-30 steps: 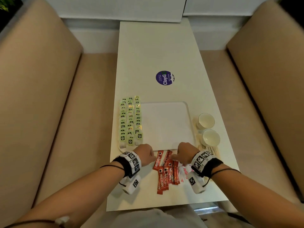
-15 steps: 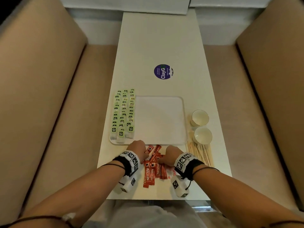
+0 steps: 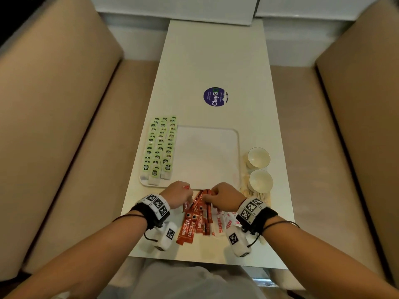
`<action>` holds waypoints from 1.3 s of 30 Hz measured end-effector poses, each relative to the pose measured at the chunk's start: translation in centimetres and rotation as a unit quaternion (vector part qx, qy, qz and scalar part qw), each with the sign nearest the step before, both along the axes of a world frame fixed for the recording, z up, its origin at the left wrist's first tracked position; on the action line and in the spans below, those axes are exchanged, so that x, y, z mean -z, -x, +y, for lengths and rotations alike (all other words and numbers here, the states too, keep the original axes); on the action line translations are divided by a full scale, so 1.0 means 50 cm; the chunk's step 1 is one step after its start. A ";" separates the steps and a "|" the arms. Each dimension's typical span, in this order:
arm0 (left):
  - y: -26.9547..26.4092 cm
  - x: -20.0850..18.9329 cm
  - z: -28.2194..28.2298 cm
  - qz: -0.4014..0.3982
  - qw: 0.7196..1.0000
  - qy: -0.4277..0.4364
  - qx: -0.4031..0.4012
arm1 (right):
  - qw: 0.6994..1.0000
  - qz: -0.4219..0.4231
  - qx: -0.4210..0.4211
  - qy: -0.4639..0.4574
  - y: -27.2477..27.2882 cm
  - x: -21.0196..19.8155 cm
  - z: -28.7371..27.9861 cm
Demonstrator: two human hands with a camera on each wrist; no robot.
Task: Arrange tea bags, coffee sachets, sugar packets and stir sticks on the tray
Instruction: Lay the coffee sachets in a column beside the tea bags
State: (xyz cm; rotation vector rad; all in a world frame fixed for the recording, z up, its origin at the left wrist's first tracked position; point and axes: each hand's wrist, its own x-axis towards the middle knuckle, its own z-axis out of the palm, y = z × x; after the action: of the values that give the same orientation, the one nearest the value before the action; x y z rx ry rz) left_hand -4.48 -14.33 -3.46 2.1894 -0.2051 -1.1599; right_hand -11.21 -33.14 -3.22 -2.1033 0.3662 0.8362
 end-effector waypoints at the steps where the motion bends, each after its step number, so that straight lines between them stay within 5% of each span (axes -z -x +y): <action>1: -0.001 -0.011 -0.003 0.008 0.999 0.024 -0.020 | 1.000 -0.021 0.002 -0.007 -0.002 -0.010 -0.002; 6: 0.001 -0.046 -0.015 0.096 0.963 0.173 -0.183 | 0.992 -0.100 0.038 -0.062 -0.021 -0.059 -0.004; 15: -0.022 -0.073 -0.034 0.125 0.919 0.292 -0.235 | 0.974 -0.158 0.082 -0.139 -0.066 -0.101 0.008; 29: -0.069 -0.054 0.021 0.005 0.954 0.201 -0.223 | 0.948 -0.154 0.123 -0.252 -0.103 -0.140 0.026; 39: -0.089 -0.085 0.028 0.038 0.933 0.269 -0.234 | 0.957 -0.177 0.105 -0.203 -0.101 -0.130 0.008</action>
State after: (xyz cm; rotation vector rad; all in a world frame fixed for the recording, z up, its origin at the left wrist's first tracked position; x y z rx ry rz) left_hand -0.04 -12.92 0.80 1.5857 0.0366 -0.7960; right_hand -6.16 -32.76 3.26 -1.7445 0.1981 0.3597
